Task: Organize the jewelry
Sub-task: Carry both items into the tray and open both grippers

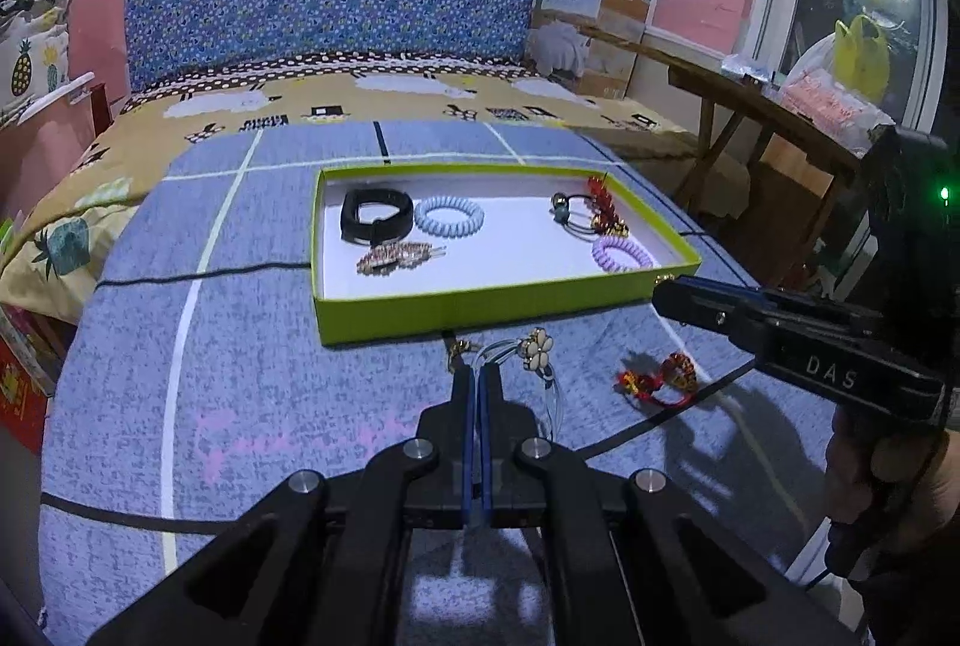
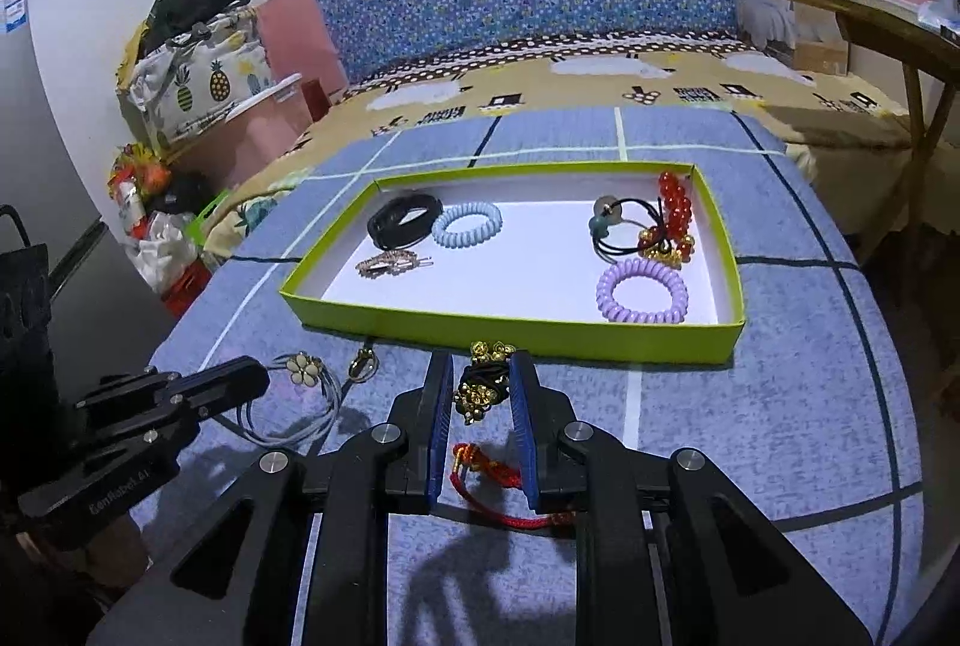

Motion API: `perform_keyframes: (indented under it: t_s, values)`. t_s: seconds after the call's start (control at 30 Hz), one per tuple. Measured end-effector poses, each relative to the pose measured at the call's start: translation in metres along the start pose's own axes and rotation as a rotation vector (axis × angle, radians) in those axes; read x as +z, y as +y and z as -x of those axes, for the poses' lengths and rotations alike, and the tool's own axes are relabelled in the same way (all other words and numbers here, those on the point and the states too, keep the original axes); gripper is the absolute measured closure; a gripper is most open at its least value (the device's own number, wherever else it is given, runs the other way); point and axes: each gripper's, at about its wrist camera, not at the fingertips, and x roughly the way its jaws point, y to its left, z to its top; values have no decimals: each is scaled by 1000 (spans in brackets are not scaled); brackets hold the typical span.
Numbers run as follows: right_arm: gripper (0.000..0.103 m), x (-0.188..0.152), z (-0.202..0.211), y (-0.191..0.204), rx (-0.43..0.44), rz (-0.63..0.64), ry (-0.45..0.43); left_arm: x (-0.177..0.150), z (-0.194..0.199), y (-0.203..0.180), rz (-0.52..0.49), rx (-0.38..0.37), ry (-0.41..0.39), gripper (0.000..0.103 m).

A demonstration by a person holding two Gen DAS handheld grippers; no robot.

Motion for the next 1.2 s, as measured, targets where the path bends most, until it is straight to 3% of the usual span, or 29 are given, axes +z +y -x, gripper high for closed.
perform_keyframes:
  t_s: [0.43,0.77,1.2]
  values:
    - [83,18,4,-7,-23,30,-33,33,-6,8,-14,26,-47,102]
    - [83,39,-20,-22,-33,32,-15,60,-28,21,-30,54,-55,102]
    - [83,46,-67,-37,-60,40,70,62,-70,35,-36,77,52,102]
